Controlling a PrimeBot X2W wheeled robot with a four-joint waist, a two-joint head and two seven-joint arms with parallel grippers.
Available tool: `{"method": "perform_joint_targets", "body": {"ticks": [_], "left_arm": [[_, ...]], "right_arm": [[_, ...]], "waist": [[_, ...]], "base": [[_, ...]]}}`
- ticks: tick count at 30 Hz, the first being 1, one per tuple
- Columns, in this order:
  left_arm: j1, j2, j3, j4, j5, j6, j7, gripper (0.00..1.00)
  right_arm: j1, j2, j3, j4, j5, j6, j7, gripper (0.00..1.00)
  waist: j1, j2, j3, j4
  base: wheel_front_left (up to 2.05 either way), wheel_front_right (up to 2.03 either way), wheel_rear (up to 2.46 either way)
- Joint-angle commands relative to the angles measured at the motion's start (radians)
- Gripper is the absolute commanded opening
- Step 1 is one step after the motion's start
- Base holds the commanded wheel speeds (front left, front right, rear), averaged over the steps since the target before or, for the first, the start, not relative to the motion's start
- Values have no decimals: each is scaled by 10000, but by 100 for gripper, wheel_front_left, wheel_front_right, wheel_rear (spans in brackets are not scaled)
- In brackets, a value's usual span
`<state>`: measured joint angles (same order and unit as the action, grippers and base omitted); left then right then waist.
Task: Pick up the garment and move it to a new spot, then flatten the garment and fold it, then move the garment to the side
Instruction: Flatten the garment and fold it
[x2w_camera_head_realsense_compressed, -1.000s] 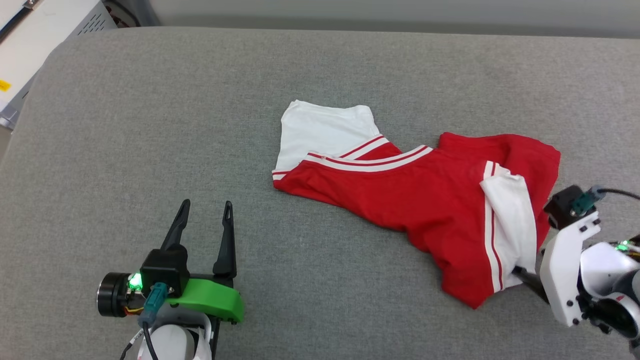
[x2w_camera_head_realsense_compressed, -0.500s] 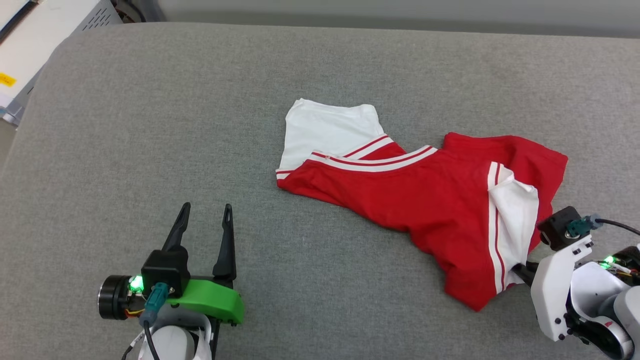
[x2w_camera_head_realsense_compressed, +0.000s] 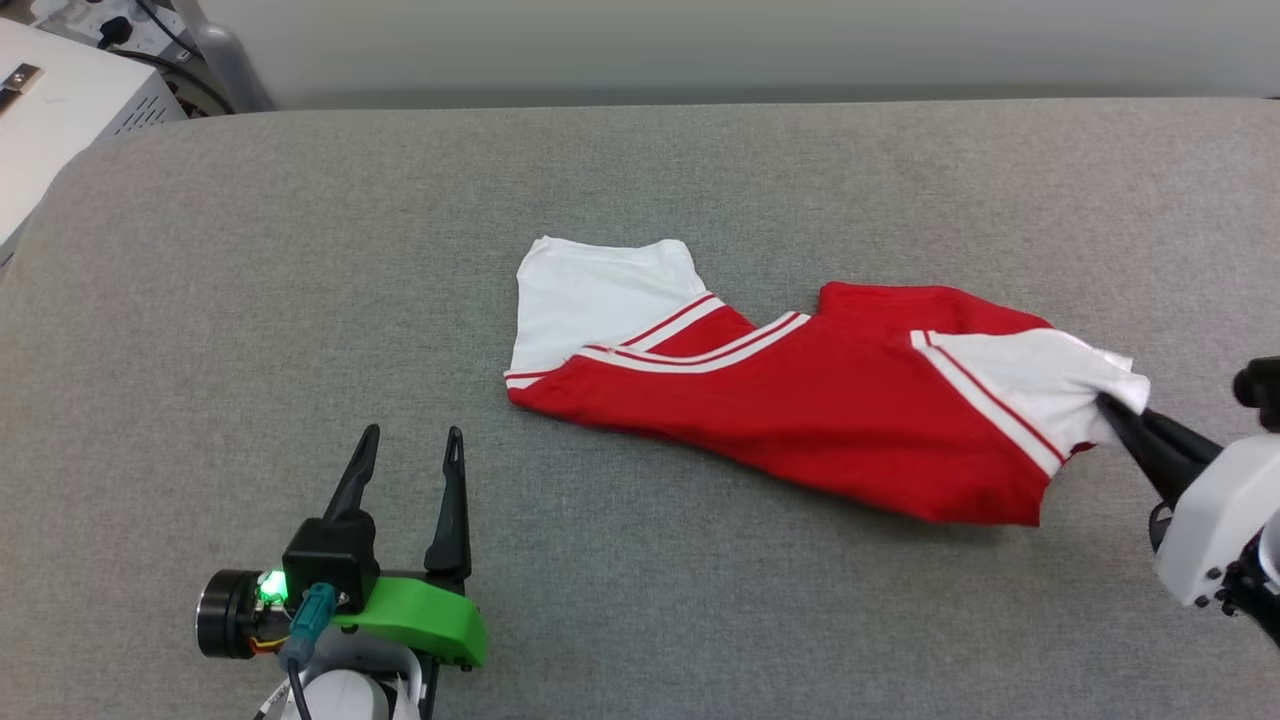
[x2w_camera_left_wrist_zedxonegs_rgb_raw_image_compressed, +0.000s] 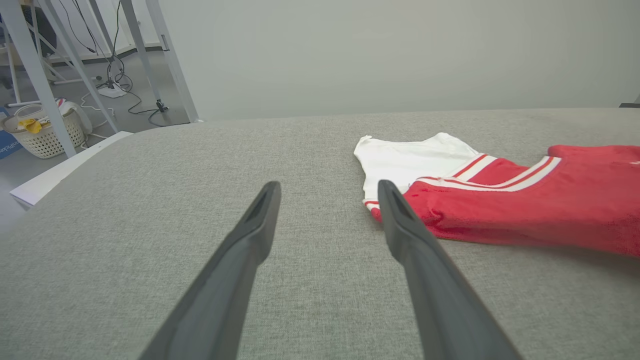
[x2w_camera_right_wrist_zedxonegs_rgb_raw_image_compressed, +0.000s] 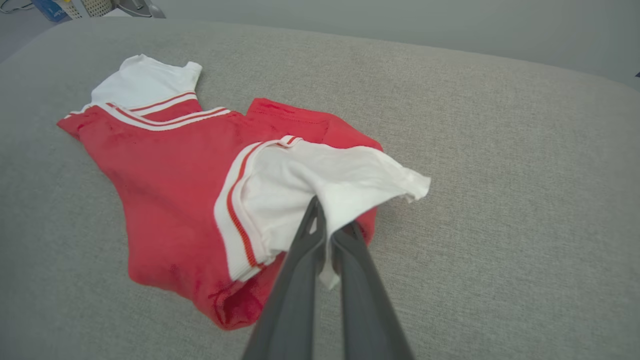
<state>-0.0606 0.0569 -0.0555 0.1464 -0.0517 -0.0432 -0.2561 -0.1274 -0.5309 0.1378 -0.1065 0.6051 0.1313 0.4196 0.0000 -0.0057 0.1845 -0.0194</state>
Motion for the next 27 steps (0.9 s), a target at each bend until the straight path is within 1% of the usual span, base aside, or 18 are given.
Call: {"method": "perform_joint_targets", "body": {"ticks": [1,3,6,13,16,18,22,23,24,27], "left_arm": [[30,-51,15,-37,54,2,-57,100],[17,-53,8,-28,46,-2,-57,100],[-21,-56,-4,15,27,-7,-57,100],[-16,-60,10,92,-18,12,-57,100],[-20,-61,-11,111,-27,15,-57,100],[-14,-62,-22,125,-32,15,-57,100],[42,-63,5,155,-44,34,-57,100],[61,-64,11,157,-42,41,-57,100],[85,-64,16,157,-38,46,-57,100],[135,-64,28,152,-8,50,-57,100]], "right_arm": [[98,183,-382,106,212,-6,-118,0],[151,377,-991,412,364,-6,-220,0],[428,287,-1748,1183,56,-6,-337,0],[1099,435,-3136,3246,-281,-6,-680,0],[1357,490,-3324,4288,-453,-6,-701,0],[1482,564,-3200,4820,-506,-6,-684,0],[1428,737,-3024,5260,-420,-6,-1078,0],[1385,753,-3019,5262,-435,-6,-1276,7],[1344,741,-3001,5217,-510,-6,-1538,100],[1231,721,-3136,4896,-802,-6,-2371,100]], "waist": [[0,57,83,-6],[0,57,158,25],[0,57,251,139],[0,57,294,367],[0,57,285,445],[0,57,261,476],[0,57,136,453],[0,57,99,440],[0,57,58,421],[0,57,-74,382]], "base": [[0,0,0],[0,0,0],[0,0,0],[0,0,0],[0,0,0],[0,0,0],[0,0,0],[0,0,0],[0,0,0],[0,0,0]]}}
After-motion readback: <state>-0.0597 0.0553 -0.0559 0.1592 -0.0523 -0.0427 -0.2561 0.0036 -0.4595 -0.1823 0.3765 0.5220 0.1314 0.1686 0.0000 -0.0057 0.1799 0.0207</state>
